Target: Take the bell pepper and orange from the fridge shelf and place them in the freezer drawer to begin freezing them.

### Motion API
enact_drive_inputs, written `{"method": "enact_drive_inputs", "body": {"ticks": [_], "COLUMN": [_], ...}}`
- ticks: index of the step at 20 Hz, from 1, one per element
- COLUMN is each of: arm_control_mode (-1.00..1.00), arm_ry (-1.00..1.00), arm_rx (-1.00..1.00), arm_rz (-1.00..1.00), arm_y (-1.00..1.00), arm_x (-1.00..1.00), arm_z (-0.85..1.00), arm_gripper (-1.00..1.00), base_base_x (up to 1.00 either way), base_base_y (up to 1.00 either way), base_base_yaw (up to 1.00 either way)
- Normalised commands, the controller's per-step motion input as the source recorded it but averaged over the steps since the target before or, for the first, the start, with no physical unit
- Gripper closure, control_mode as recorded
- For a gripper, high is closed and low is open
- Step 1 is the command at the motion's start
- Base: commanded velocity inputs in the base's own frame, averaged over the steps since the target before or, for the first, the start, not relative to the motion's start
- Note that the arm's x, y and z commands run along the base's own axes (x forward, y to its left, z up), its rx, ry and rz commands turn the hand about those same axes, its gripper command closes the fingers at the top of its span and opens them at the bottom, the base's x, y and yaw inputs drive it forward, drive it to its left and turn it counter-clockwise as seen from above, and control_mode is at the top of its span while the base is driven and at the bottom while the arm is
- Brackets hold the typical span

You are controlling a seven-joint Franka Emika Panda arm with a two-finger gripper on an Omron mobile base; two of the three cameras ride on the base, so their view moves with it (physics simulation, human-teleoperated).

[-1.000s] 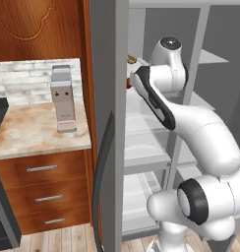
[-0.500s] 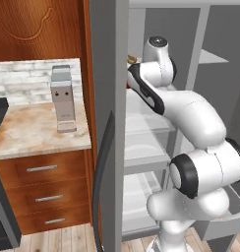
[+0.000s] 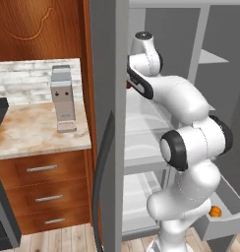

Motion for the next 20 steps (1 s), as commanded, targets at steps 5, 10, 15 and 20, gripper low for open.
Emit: {"method": "enact_drive_inputs", "body": {"ticks": [5,10,15,20], "arm_control_mode": [-1.0,-1.0,-1.0,-1.0], "arm_ry": [0.05,0.0,0.0,0.0], "arm_rx": [0.04,0.04,0.02,0.0], "arm_rz": [0.0,0.0,0.0,0.0], "arm_y": [0.04,0.0,0.04,0.09], "arm_x": [0.45,0.3,0.36,0.49], "arm_z": [-0.35,-0.41,-0.22,-0.1], "arm_gripper": [-1.0,-1.0,-1.0,-1.0], "base_base_x": [0.0,0.0,0.0,0.0], "base_base_y": [0.0,0.0,0.0,0.0], "base_base_yaw": [0.0,0.0,0.0,0.0]}}
